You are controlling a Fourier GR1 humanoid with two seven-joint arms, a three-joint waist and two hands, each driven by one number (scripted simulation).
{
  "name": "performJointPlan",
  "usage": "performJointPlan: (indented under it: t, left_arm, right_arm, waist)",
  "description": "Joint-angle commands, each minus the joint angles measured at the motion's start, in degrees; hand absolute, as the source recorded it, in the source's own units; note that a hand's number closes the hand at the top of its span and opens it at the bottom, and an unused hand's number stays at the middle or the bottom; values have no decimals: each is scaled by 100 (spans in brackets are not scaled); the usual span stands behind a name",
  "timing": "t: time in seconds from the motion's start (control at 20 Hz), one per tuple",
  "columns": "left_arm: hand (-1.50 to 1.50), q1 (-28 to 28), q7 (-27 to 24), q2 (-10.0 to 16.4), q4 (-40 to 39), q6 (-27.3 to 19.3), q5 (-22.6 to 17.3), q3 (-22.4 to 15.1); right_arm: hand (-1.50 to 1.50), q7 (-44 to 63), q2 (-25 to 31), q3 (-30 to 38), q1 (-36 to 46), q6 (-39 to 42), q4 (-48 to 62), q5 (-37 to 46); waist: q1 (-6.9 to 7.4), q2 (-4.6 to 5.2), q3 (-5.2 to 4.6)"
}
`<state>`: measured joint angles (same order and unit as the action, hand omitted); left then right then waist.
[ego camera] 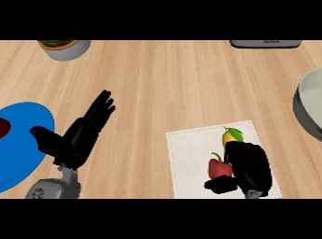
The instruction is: Pick the bell pepper from the placemat and place it in the bowl
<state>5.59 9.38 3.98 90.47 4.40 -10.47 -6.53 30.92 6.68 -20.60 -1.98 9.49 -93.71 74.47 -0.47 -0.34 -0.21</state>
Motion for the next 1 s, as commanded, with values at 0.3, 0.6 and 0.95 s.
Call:
performJointPlan:
  t: [0.3,0.6,0.95]
  left_arm:
    - [0,129,7,-179,-161,-154,181,-53]
    - [0,-51,147,-1,130,114,-19,-9]
    - [0,298,71,-183,-137,-21,153,16]
  right_arm:
    - [150,638,262,856,-188,1236,-2532,-617]
    - [150,1581,302,936,557,2512,-4290,-294]
    - [150,1681,369,1682,1209,3200,-4745,-527]
  waist:
    - [-22,17,17]
    - [36,8,10]
    - [25,30,19]
